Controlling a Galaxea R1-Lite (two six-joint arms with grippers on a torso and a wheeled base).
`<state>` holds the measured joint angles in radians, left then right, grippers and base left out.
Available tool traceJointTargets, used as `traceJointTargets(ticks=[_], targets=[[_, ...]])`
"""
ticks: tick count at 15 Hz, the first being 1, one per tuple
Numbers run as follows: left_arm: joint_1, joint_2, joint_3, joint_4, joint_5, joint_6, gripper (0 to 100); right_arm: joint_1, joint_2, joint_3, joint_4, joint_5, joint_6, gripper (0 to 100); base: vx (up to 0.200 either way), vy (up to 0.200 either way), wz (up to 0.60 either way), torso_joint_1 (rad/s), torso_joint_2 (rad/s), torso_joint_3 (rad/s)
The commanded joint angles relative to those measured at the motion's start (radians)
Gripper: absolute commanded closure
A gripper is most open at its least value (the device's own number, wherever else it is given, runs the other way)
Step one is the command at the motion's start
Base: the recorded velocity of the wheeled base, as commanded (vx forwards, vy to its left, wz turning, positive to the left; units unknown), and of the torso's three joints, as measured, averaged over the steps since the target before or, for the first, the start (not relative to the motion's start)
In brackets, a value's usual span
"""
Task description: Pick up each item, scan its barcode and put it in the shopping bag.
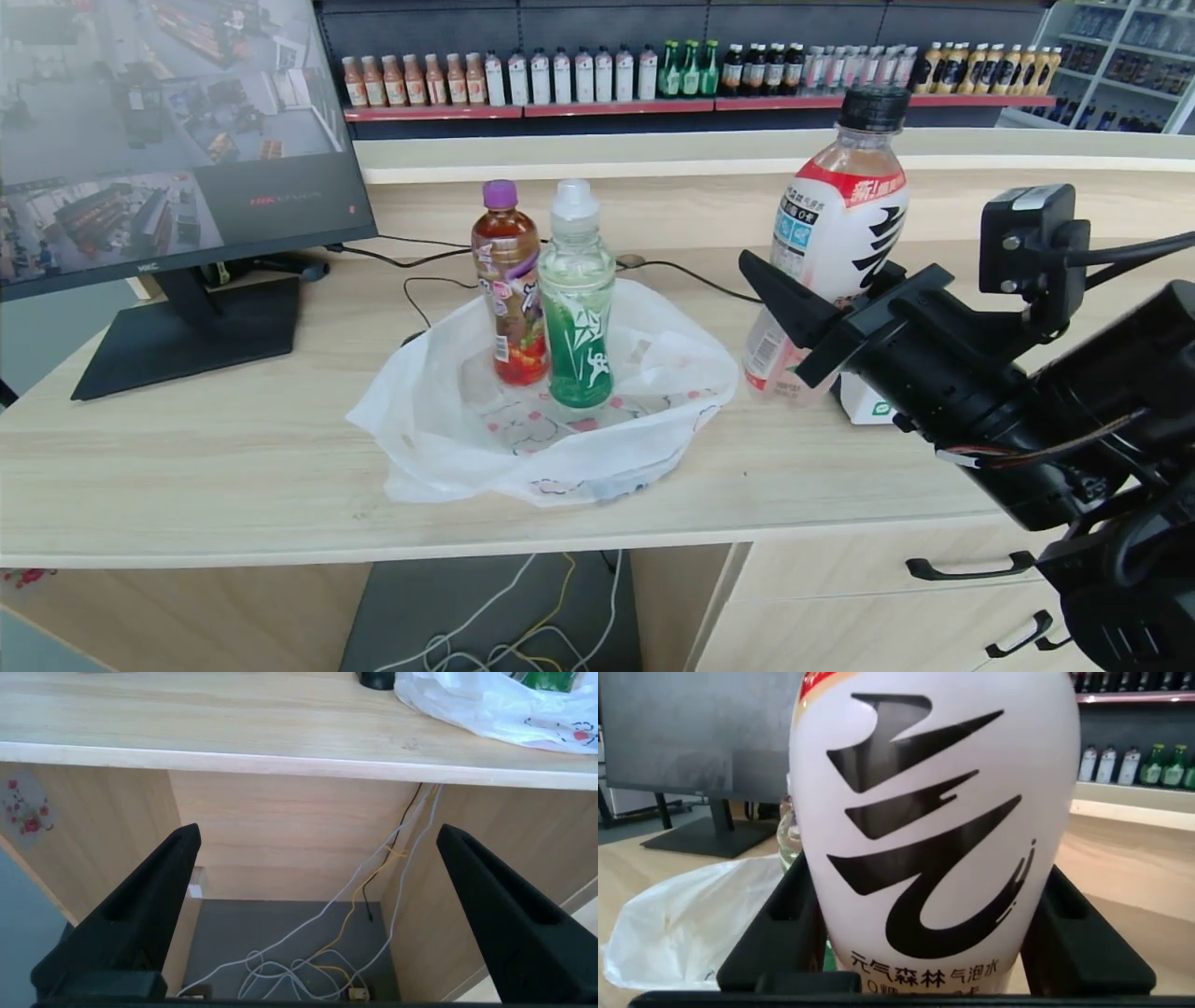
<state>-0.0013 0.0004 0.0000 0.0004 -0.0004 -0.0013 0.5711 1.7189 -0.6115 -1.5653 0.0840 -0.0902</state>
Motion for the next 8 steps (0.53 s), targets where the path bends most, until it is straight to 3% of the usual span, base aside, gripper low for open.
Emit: traceJointTargets(ticks=[1,3,8], targets=[[0.001,0.0,0.0,0.0,0.0,0.0,0,0.0,0.002,-0.001,-0.005,0.002,0.0,100,0.0,0.2,0.0,0.017,0.0,0.002],[0.001,0.0,0.0,0.0,0.0,0.0,0,0.001,-0.007,0.001,-0.005,0.002,-0.002,100,0.0,0.2,0.0,-0.005,0.0,0.005],[0.001,0.0,0.0,0.0,0.0,0.001,0,0.058,-0.03,0.001,-0.005,0.003,-0.014,100,0.0,0.0,0.0,0.0,0.0,0.0]])
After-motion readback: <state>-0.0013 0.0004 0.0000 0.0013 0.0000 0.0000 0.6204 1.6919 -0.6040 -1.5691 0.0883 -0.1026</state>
